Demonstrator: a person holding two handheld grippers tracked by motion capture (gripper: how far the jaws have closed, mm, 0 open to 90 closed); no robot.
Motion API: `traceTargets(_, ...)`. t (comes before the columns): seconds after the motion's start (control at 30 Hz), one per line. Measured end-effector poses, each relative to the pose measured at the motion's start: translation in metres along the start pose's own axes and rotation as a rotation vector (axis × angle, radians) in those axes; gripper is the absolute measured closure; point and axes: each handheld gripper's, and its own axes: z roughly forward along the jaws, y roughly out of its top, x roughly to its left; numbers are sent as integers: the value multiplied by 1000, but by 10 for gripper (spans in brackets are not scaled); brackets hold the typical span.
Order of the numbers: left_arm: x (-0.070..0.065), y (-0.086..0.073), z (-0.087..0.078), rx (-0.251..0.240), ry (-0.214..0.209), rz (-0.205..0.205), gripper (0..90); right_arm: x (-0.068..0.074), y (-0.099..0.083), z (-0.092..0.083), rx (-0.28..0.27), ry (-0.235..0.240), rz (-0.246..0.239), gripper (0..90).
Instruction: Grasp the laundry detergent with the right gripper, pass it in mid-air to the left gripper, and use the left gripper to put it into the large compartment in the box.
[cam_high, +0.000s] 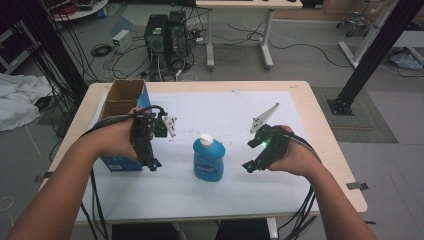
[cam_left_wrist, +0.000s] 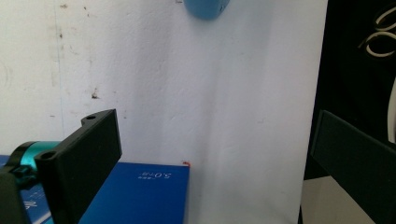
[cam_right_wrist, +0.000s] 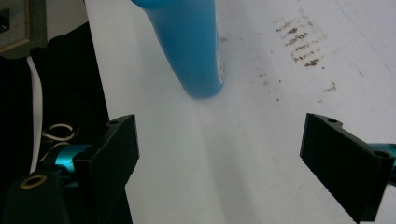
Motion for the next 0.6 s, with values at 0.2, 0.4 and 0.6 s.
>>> traceTargets(0.2,-1,-1,0,-11,4,-5,17,1,2,11,-24,24,-1,109)
traceTargets(0.4,-1,-2,-1,-10,4,0,17,2,2,22,-52,49,-11,109)
traceTargets(0.6,-3,-1,-1,-20,4,4,17,2,3,36,-74,77,-24,110)
